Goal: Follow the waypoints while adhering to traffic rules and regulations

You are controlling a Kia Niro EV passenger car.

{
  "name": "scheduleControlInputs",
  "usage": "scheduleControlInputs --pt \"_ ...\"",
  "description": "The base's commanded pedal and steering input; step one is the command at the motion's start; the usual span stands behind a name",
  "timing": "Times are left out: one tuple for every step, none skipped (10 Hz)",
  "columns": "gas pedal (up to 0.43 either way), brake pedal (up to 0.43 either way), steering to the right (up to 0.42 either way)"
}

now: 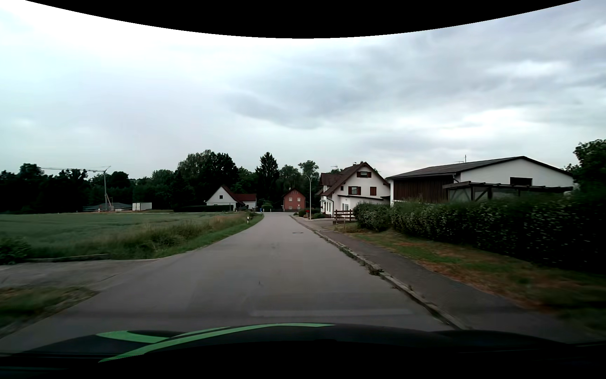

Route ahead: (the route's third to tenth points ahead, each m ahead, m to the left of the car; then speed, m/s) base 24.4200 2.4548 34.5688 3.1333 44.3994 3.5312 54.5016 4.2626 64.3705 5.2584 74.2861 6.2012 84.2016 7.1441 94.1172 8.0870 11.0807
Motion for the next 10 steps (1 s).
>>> scheduleControlInputs --pt "0.0 0.0 -0.018" --pt "0.0 0.0 -0.019" --pt "0.0 0.0 -0.019" --pt "0.0 0.0 -0.019" --pt "0.0 0.0 -0.018" --pt "0.0 0.0 -0.016" --pt "0.0 0.0 -0.014" --pt "0.0 0.0 -0.013" --pt "0.0 0.0 -0.012" --pt "0.0 0.0 -0.011"
